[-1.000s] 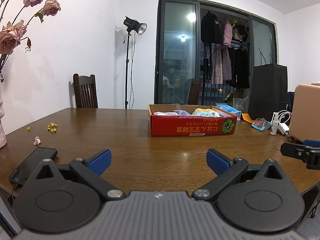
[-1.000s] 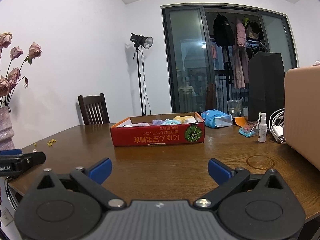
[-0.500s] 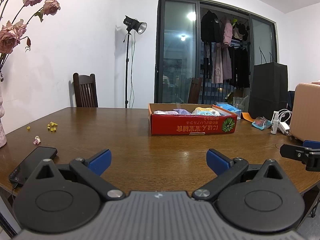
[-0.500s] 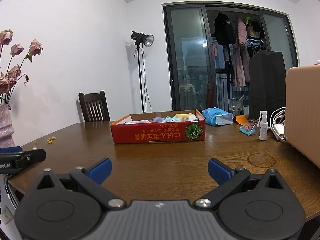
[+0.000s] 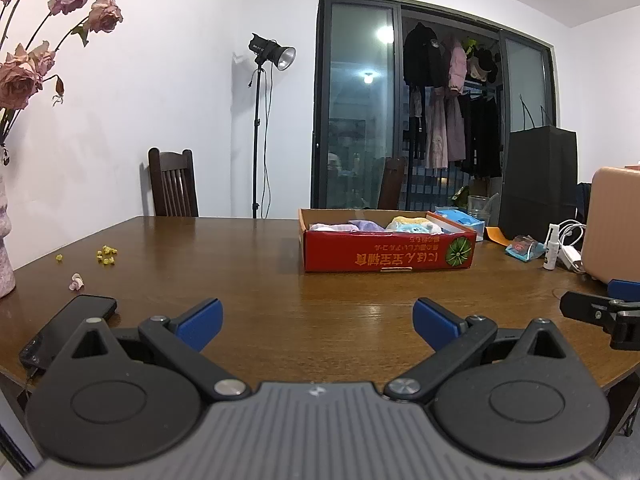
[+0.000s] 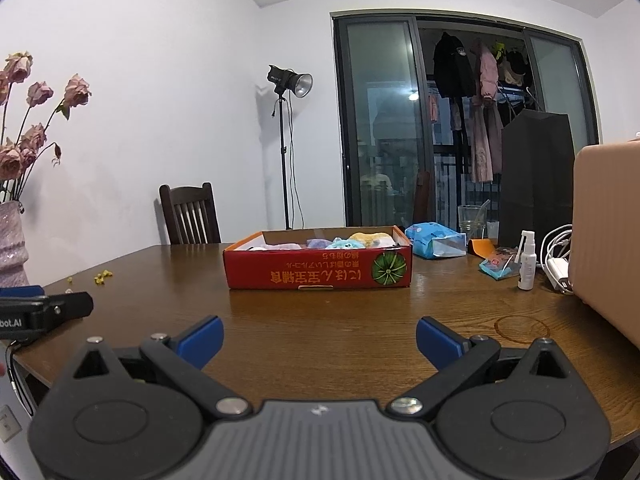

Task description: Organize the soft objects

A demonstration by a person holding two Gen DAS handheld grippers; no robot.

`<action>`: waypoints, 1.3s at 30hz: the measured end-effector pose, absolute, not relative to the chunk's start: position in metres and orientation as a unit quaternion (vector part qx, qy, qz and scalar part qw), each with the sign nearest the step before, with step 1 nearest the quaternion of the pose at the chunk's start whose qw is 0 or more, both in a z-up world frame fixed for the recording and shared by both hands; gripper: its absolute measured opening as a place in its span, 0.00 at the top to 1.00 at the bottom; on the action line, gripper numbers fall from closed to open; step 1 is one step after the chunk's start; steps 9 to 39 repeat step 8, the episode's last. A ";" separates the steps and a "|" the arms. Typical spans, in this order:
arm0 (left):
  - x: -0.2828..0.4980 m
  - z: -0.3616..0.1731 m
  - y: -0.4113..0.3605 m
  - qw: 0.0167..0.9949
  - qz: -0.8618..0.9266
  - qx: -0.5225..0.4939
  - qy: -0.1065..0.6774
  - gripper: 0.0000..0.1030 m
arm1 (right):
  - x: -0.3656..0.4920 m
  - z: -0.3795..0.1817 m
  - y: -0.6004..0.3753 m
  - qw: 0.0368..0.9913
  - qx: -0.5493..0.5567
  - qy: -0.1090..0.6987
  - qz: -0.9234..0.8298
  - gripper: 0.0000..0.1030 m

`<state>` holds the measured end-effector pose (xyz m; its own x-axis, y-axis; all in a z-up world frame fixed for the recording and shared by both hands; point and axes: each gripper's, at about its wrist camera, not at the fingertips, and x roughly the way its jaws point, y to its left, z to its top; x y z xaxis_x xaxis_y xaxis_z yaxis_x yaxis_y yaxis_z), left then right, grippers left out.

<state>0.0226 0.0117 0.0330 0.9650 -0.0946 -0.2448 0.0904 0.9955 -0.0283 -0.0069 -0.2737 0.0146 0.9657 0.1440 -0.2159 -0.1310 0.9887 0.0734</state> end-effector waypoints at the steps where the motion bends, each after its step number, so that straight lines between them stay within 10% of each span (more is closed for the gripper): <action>1: 0.022 0.033 0.012 0.992 -0.046 -0.007 0.119 0.00 | -0.007 0.015 -0.273 0.991 0.029 0.110 0.069 0.00; 39: 0.011 0.037 0.007 0.995 -0.055 0.008 0.085 0.00 | -0.018 0.017 -0.265 0.995 0.003 0.069 0.075 0.00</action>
